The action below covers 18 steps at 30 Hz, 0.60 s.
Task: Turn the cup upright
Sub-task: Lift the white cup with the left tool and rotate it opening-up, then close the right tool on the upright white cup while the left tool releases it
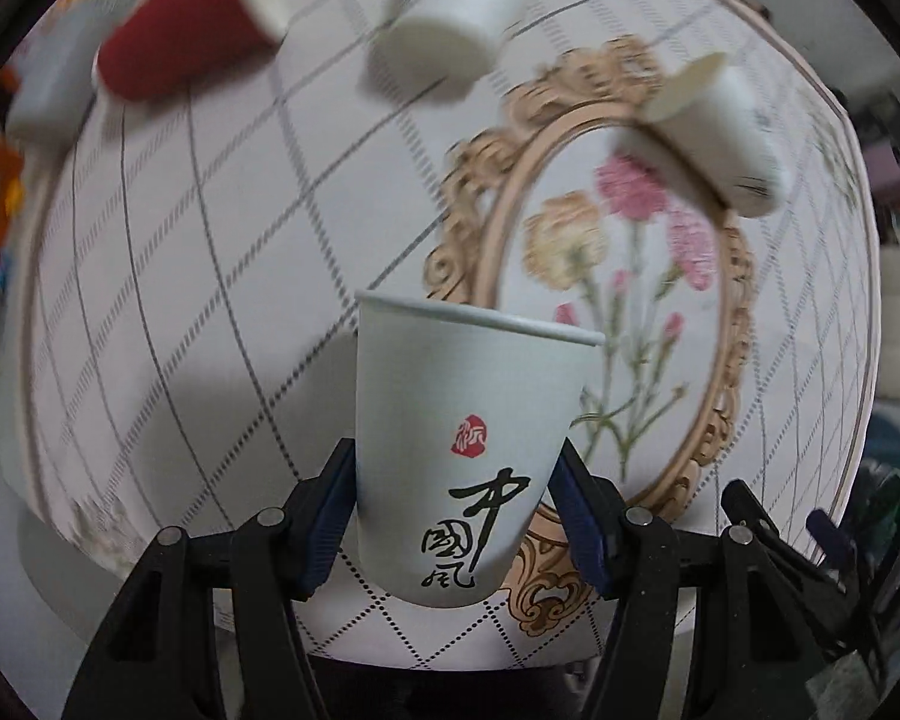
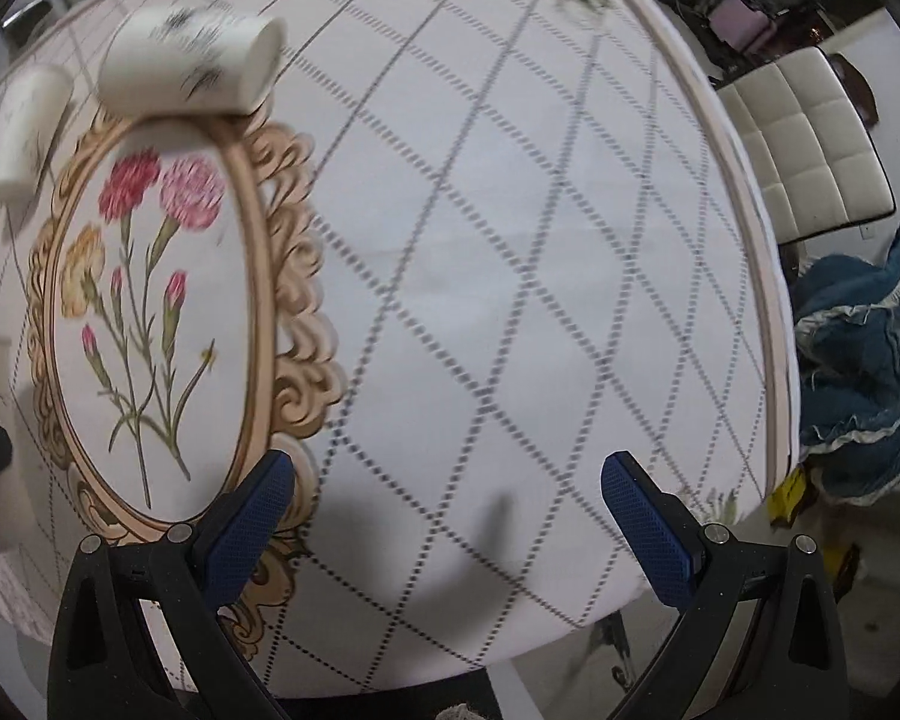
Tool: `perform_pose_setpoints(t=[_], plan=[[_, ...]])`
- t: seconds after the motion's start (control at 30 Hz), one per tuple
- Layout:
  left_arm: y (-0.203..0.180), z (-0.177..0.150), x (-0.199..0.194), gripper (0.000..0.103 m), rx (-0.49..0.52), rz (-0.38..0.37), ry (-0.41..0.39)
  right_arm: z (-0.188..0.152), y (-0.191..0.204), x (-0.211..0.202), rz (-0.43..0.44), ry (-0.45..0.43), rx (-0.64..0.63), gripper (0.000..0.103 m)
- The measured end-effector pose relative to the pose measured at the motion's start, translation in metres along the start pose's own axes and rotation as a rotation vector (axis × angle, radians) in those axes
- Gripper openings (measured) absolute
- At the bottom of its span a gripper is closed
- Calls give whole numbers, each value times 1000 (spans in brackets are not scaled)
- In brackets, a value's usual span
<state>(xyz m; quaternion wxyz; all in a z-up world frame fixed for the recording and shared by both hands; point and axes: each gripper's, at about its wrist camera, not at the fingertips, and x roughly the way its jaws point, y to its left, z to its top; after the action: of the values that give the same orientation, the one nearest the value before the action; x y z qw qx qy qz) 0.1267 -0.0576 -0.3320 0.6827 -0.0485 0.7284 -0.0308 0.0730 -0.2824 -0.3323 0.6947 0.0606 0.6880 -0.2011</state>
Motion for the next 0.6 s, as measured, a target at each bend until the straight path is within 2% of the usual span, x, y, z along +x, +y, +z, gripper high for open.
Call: perform_pose_setpoints(t=[0.13, 0.27, 0.33, 0.5, 0.53, 0.6], plan=[[9, -2, 23, 60, -58, -28, 30, -5, 8, 4, -23, -4, -12, 103], [5, -3, 30, 60, -45, -21, 21, -5, 5, 6, -42, -4, -17, 103], [3, -5, 32, 61, -29, -13, 19, 17, -12, 12, -51, 4, -19, 103], [4, -1, 30, 62, -24, -15, 24, 20, -21, 15, -54, 5, -9, 103], [4, 2, 29, 64, -20, -9, 22, 22, -19, 13, -53, 4, -7, 103], [5, 1, 28, 85, -6, 5, 10, 23, -22, 12, -50, 1, -5, 103]])
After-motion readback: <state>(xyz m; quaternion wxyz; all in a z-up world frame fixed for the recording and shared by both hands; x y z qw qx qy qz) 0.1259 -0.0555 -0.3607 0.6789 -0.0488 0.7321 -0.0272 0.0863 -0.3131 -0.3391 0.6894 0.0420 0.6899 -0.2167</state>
